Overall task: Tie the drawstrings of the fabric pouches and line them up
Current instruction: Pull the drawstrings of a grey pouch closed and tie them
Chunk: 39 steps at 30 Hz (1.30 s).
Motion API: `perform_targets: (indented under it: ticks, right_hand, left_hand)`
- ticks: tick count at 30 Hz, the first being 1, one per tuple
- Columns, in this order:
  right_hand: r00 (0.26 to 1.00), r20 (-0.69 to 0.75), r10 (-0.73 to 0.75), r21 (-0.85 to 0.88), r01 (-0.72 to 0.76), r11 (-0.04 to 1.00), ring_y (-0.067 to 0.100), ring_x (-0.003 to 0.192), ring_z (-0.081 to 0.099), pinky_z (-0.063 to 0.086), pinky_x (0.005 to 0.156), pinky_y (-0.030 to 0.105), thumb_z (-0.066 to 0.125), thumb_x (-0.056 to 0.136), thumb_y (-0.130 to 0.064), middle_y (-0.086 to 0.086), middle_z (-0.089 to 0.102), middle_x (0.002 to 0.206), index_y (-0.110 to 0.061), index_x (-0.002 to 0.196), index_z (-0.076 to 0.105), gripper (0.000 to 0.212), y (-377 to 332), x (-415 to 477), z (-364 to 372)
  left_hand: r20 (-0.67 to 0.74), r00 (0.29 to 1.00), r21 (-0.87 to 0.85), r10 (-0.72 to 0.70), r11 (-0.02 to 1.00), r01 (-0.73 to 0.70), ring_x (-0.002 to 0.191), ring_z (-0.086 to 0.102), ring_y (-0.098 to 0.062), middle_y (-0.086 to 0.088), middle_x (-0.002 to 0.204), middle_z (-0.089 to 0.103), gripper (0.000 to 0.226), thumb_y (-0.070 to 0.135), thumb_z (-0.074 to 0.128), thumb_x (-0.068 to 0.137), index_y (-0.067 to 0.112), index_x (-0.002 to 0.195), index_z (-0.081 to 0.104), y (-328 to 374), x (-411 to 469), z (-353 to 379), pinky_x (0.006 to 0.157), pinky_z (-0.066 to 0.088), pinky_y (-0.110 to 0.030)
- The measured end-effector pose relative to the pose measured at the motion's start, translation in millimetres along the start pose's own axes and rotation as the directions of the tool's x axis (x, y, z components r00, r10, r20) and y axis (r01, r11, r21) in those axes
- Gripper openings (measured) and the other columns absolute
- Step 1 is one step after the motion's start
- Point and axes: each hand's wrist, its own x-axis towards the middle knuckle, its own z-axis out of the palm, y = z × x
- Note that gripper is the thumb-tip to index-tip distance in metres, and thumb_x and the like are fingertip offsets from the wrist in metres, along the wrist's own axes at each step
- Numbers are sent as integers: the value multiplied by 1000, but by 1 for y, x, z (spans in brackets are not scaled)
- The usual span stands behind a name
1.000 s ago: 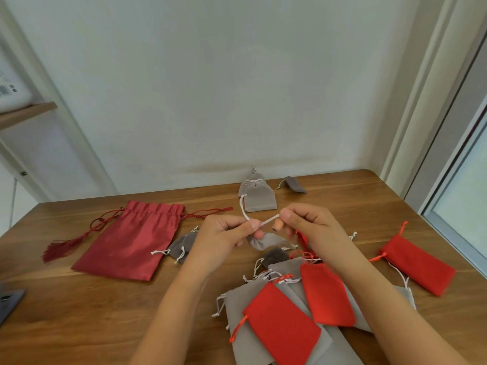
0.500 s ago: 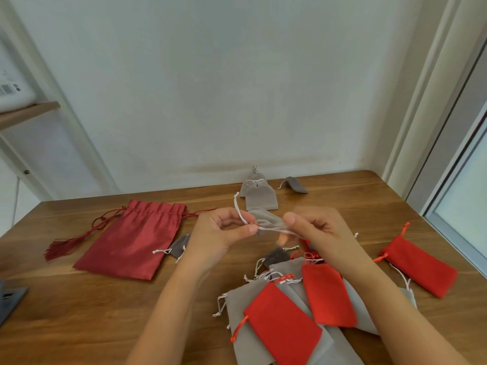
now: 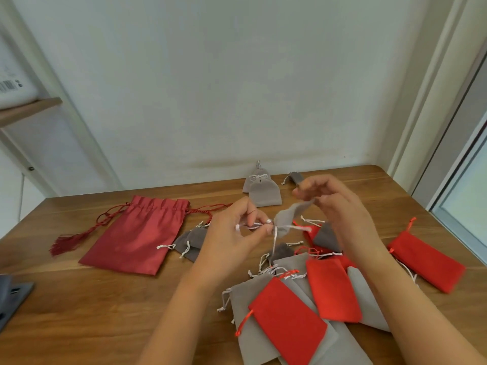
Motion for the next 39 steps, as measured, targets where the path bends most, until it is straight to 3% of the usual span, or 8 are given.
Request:
perform_targets:
  ticks: [4, 7, 20, 23, 27, 31, 35, 39]
  right_hand:
    - [985, 145, 91, -183, -63, 981, -3, 85, 65, 45, 75, 9, 52, 91, -13, -7, 74, 92, -8, 99, 71, 21, -3, -7, 13]
    - [968, 194, 162, -293, -100, 951, -3, 86, 65, 46, 74, 11, 72, 84, -21, -13, 73, 92, -22, 99, 71, 15, 6, -11, 20]
    - [964, 130, 233, -244, -197, 950, 8, 78, 68, 50, 70, 21, 82, 72, -6, 3, 75, 84, -5, 85, 73, 16, 12, -13, 29]
    - [972, 124, 199, -238, -166, 957, 5, 75, 66, 49, 68, 19, 82, 72, -5, 1, 74, 81, -2, 83, 70, 17, 12, -14, 28]
    - [979, 134, 155, -270, -114, 956, 0, 71, 62, 45, 65, 16, 81, 74, -6, -4, 71, 77, -6, 80, 68, 15, 11, -16, 28]
    - [984, 142, 107, -334, -54, 941, 10, 79, 66, 49, 72, 23, 81, 75, -11, -1, 71, 82, -13, 80, 69, 13, 12, -16, 28]
    - [988, 95, 119, -173, -101, 980, 9, 72, 62, 47, 67, 19, 71, 85, -25, 8, 68, 73, -4, 75, 68, 23, 5, -15, 31]
    - [960, 67, 272, 93, -277, 956, 14, 74, 65, 52, 69, 21, 68, 78, -13, 5, 70, 76, -6, 83, 59, 12, 2, -13, 34]
  left_hand:
    - [37, 997, 72, 73, 995, -75, 83, 67, -11, 6, 82, 68, 39, 3, 71, 82, 23, 66, 41, -4, 0, 0, 76, 53, -35]
    - [28, 996, 120, 88, 989, -91, 83, 65, -12, 10, 81, 68, 36, 10, 73, 81, 23, 66, 43, -4, 0, 0, 76, 52, -38]
    - [-49, 978, 201, 204, 961, -191, 68, 55, -15, 3, 71, 48, 39, 2, 65, 74, 24, 63, 35, -10, 3, 4, 59, 43, -32]
    - [-42, 972, 203, 231, 955, -218, 73, 55, -13, 6, 75, 53, 31, 3, 67, 78, 27, 69, 49, -12, 3, 4, 64, 45, -25]
    - [-12, 970, 233, 244, 944, -234, 86, 59, 0, 11, 90, 60, 28, 2, 68, 85, 22, 104, 69, -17, 4, 2, 75, 42, -7]
    - [-29, 953, 323, 303, 905, -278, 86, 60, 2, 9, 90, 66, 13, 15, 66, 85, 18, 96, 73, -26, 6, 1, 75, 43, -9]
    - [-91, 938, 286, 335, 911, -297, 82, 62, -2, 6, 88, 69, 8, 16, 68, 85, 14, 92, 73, -23, 4, 3, 71, 49, -18]
    - [-102, 910, 310, 401, 882, -354, 82, 61, -2, 4, 88, 68, 12, 19, 68, 86, 10, 91, 73, -22, 3, 4, 71, 47, -13]
